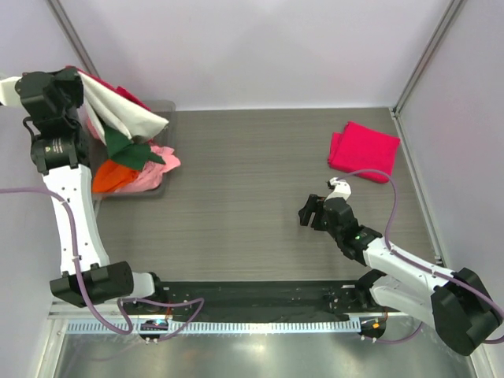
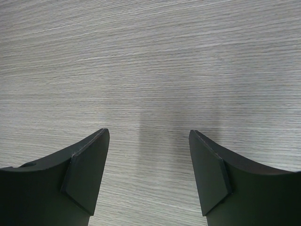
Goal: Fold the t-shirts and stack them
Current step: Grab the tshirt from the pile, then move the tshirt to the center of the board
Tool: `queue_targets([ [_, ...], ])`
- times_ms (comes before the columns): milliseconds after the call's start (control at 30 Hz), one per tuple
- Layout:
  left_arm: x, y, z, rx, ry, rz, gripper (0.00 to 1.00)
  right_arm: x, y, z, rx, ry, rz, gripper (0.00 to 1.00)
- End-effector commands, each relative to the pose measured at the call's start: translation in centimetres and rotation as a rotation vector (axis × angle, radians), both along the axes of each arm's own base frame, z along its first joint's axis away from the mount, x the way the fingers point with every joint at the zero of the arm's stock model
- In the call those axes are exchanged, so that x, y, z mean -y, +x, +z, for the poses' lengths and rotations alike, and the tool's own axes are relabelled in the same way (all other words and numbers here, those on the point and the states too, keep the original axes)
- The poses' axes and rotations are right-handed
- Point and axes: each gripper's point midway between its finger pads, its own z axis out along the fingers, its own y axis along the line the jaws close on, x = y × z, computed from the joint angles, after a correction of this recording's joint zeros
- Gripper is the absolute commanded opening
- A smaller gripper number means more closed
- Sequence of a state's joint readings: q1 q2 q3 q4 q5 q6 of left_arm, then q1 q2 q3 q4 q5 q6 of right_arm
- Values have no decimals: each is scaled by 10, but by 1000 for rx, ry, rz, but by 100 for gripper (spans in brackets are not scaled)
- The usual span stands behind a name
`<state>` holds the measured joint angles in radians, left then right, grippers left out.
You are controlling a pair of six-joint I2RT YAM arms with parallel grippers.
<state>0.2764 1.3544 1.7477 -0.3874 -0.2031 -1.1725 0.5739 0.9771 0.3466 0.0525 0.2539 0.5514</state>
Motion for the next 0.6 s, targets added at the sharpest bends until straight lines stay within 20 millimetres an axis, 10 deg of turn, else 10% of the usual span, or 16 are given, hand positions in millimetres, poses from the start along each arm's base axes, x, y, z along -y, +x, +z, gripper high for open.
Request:
queue_targets([
  [0, 4, -3, 22, 52, -2, -29, 0, -6, 9, 17, 52, 20, 7, 74],
  [233, 12, 6, 17, 34, 0, -81, 0, -6, 9, 18, 55, 24, 10, 75],
  [567, 21, 43, -59, -181, -43, -194, 0, -7, 8, 17, 50, 23, 15, 75],
])
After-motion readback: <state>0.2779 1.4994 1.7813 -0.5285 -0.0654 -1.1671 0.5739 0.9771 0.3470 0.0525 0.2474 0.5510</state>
